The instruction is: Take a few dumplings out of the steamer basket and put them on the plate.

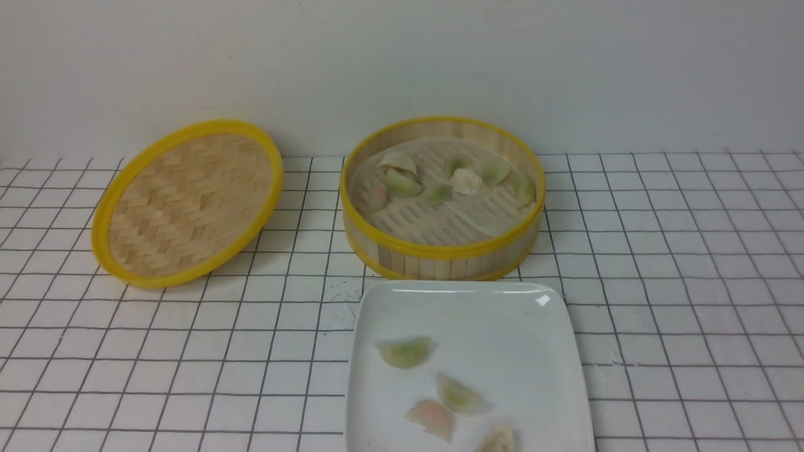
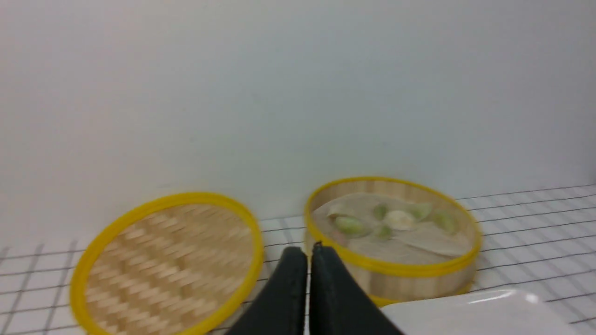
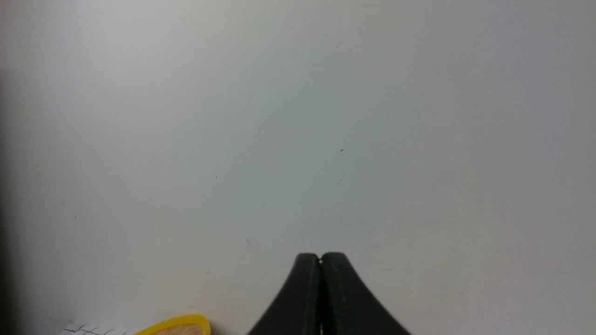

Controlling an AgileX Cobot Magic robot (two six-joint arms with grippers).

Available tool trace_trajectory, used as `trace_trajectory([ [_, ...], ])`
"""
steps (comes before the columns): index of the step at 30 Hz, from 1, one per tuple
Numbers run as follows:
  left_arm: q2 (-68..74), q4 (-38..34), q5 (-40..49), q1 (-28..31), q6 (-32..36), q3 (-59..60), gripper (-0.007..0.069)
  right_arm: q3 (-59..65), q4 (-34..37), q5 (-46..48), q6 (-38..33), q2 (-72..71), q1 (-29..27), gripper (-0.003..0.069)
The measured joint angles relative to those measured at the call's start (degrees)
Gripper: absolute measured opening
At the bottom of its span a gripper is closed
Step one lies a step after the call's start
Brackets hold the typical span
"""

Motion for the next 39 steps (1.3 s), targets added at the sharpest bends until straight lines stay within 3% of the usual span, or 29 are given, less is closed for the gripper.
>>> trace_trajectory([
  [1, -0.4, 0.0, -0.3, 0.0, 0.0, 0.7, -0.0006, 0.0, 0.0, 0.0, 0.0, 0.0, 0.0, -0.0014],
  [4, -5.2, 0.0, -5.9, 8.3, 0.3, 13.4, -0.0006, 0.0, 0.0, 0.1, -0.2, 0.0, 0.0, -0.0014],
  [8, -5.5, 0.6, -8.1, 11.1, 0.3, 23.0, -0.0006, 0.0, -0.1, 0.1, -0.2, 0.0, 0.0, -0.0014],
  [16, -5.5, 6.3, -7.3, 6.4, 0.3, 26.1, -0.0006, 0.1, -0.2, 0.1, -0.2, 0.0, 0.0, -0.0014],
  [39, -5.5, 4.7, -5.1, 6.1, 0.3, 26.1, -0.0006, 0.1, -0.2, 0.1, -0.2, 0.0, 0.0, -0.0014],
])
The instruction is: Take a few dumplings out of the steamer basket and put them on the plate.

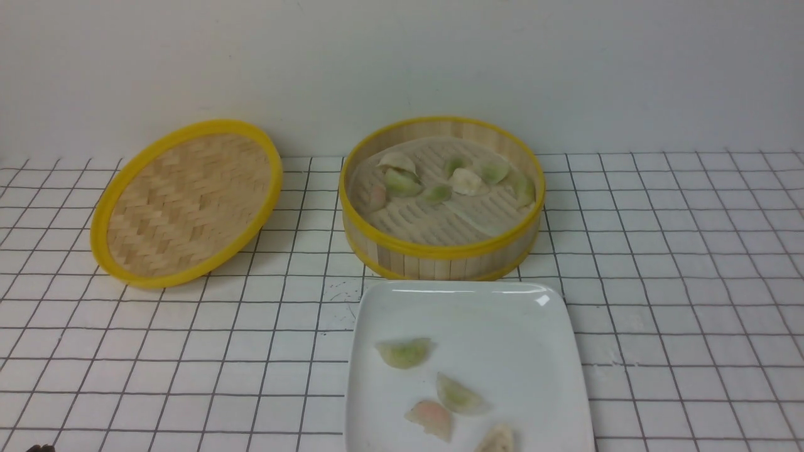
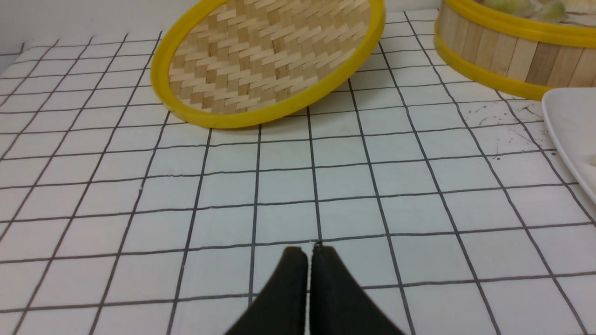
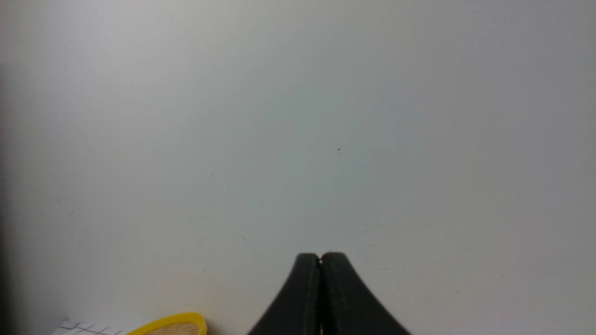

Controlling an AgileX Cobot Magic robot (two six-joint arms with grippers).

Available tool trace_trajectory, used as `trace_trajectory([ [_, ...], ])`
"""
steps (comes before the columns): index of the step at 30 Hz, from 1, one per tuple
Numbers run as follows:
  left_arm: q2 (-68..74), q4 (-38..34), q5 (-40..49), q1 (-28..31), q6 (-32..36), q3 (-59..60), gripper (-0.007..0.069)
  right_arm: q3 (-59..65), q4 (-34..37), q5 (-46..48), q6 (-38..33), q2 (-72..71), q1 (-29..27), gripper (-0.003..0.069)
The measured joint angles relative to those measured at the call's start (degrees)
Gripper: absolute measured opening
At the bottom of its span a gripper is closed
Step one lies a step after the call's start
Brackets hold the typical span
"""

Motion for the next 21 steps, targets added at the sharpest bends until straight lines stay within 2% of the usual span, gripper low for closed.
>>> trace_trajectory([
  [6, 0.0, 0.0, 0.0, 0.0, 0.0, 0.0, -0.0006, 0.0, 0.3, 0.0, -0.1, 0.0, 0.0, -0.0014],
  [9, 0.0, 0.0, 0.1, 0.0, 0.0, 0.0, -0.0006, 0.0, 2.9, 0.0, -1.8, 0.0, 0.0, -0.0014],
  [12, 0.0, 0.0, 0.1, 0.0, 0.0, 0.0, -0.0006, 0.6, 10.8, -0.1, -10.8, 0.0, 0.0, -0.0014],
  [13, 0.0, 0.0, 0.1, 0.0, 0.0, 0.0, -0.0006, 0.7, 11.3, -0.1, -11.4, 0.0, 0.0, -0.0014],
  [16, 0.0, 0.0, 0.2, 0.0, 0.0, 0.0, -0.0006, 2.0, 18.5, -0.1, -19.2, 0.0, 0.0, -0.0014],
  [21, 0.0, 0.0, 0.2, 0.0, 0.0, 0.0, -0.0006, 5.7, 21.4, -0.5, -20.5, 0.0, -0.5, -0.0014],
])
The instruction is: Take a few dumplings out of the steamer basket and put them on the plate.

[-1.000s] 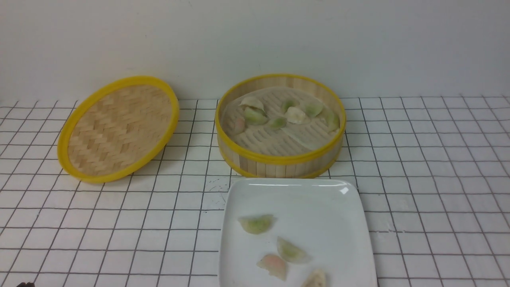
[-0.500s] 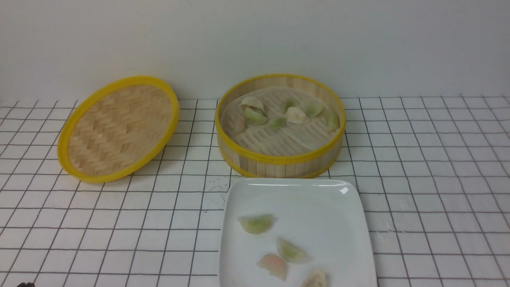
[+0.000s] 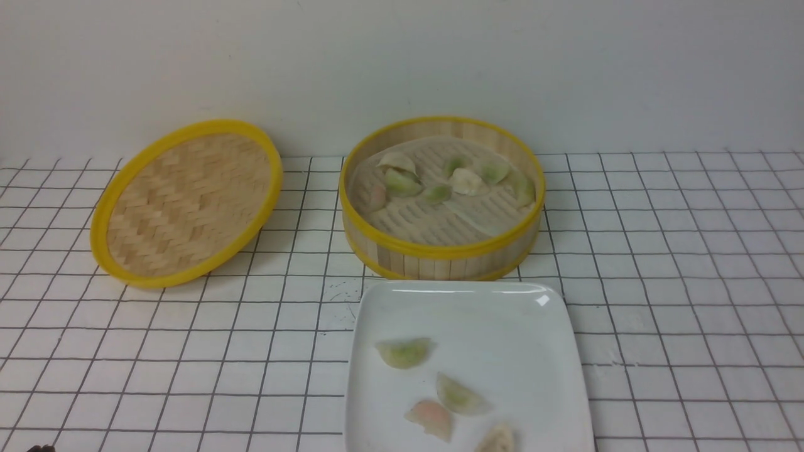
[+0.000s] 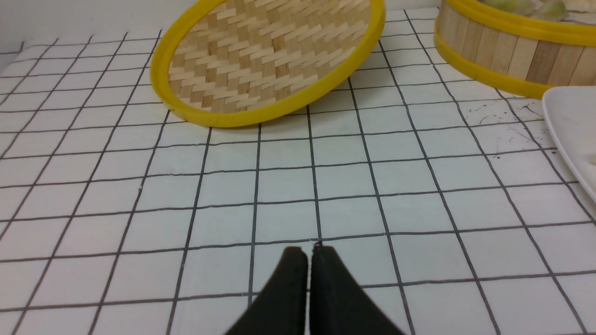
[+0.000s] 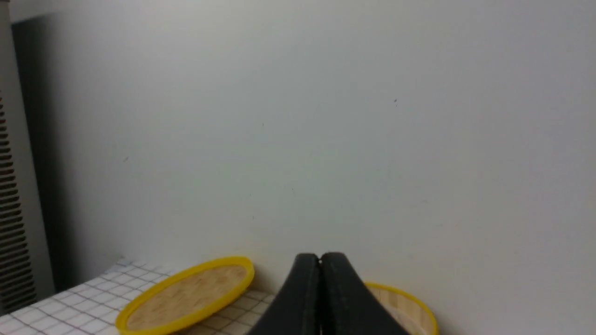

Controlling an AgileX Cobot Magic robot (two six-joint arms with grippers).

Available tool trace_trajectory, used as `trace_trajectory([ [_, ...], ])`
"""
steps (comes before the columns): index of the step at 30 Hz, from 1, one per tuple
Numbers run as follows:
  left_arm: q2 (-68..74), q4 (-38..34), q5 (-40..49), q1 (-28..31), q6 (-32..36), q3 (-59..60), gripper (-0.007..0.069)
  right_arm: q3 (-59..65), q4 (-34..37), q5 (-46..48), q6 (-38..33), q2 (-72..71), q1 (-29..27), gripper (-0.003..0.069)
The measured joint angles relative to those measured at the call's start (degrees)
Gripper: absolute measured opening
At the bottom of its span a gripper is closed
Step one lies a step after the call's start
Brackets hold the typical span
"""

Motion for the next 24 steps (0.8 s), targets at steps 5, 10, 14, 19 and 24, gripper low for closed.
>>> trace_trajectory([
  [5, 0.0, 0.0, 0.1, 0.0, 0.0, 0.0, -0.0006, 7.8, -0.5, -0.4, -0.2, 0.0, -10.7, -0.0014],
  [10, 0.0, 0.0, 0.1, 0.0, 0.0, 0.0, -0.0006, 20.2, -0.6, -0.1, -0.2, 0.0, -25.5, -0.0014],
  [14, 0.0, 0.0, 0.1, 0.0, 0.0, 0.0, -0.0006, 23.5, -0.6, 0.4, -0.2, 0.1, -28.9, -0.0014],
  [19, 0.0, 0.0, 0.1, 0.0, 0.0, 0.0, -0.0006, 23.5, -0.5, 0.4, -0.3, 0.1, -29.2, -0.0014],
  [24, 0.0, 0.0, 0.1, 0.0, 0.0, 0.0, -0.0006, 23.5, -0.5, 0.4, -0.3, 0.1, -29.2, -0.0014],
])
